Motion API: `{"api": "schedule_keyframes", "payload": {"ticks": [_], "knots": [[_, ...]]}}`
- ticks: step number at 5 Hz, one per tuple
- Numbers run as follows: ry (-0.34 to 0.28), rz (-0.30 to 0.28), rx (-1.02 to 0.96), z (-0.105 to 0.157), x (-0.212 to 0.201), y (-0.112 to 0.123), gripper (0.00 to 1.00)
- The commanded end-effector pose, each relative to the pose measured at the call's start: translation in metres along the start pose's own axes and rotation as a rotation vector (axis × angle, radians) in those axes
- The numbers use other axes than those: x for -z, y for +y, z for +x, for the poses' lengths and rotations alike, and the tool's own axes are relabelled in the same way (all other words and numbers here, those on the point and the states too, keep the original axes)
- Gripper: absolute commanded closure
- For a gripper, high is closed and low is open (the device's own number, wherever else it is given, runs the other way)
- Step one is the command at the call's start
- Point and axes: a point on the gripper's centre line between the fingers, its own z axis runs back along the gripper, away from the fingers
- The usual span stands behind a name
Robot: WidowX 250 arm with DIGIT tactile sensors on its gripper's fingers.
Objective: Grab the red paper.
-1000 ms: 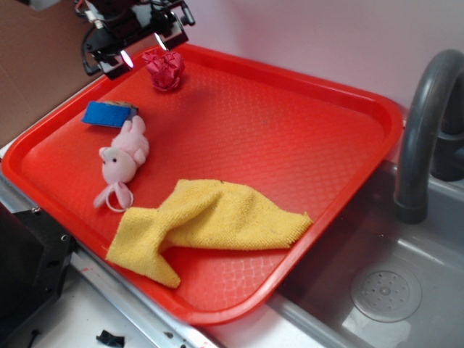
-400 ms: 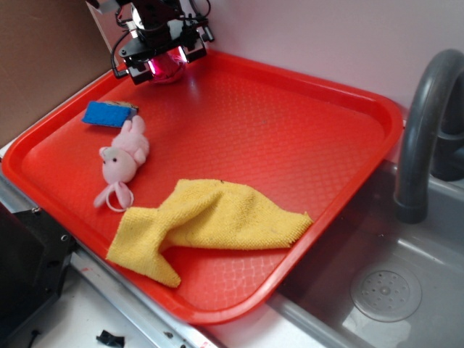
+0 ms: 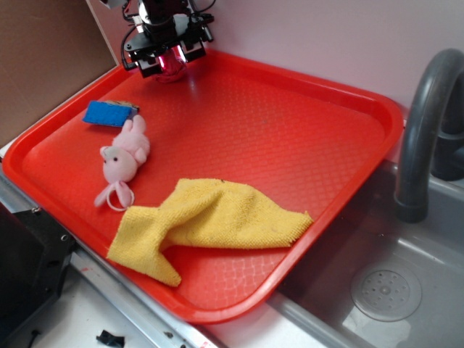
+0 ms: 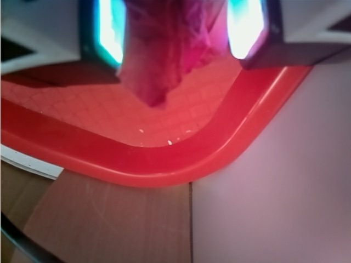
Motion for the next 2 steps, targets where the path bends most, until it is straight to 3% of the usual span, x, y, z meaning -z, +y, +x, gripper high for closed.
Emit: {"api": "schedule_keyframes", "payload": {"ticks": [1, 2], "knots": [[0.013, -0.052, 0.001, 0.016, -0.034, 0.001, 1.0], [0.126, -0.109, 0.082, 0.001, -0.079, 0.009, 1.0]]}}
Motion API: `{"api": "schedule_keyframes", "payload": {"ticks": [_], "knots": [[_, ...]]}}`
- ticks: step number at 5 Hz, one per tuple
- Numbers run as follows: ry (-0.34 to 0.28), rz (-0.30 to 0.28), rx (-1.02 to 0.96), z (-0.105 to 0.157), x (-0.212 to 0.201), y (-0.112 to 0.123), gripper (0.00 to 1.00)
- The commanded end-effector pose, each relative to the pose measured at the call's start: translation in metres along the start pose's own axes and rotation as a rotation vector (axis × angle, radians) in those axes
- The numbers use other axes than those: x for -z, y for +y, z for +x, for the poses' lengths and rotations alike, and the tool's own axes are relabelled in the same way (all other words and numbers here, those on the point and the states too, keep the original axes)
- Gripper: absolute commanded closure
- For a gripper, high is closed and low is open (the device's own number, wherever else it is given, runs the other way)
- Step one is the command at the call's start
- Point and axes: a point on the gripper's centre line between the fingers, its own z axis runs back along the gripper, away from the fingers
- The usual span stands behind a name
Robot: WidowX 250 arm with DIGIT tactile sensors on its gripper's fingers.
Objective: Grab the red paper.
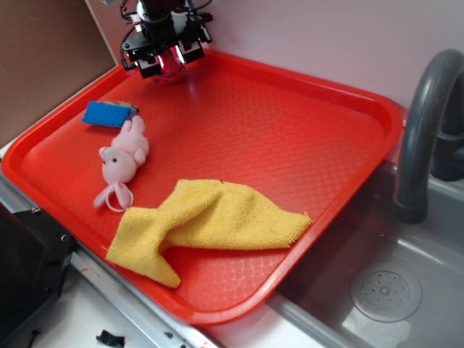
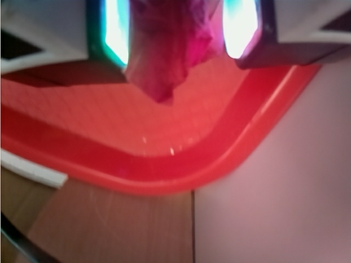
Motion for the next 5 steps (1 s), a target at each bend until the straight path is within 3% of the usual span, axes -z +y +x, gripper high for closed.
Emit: {"api": "schedule_keyframes", "payload": {"ticks": [1, 2, 3, 4, 5], "knots": [[0.143, -0.159, 0.154, -0.014, -0.103, 0.012, 1.0], [0.358, -0.212, 0.343, -0.041, -0.149, 0.021, 1.0], [0.453, -0.256, 0.487, -0.055, -0.19, 0.032, 1.0], [0.509, -0.265, 0.501, -0.057, -0.205, 0.04, 1.0], [0.474, -0.203, 0.541, -0.056, -0.199, 0.039, 1.0]]}}
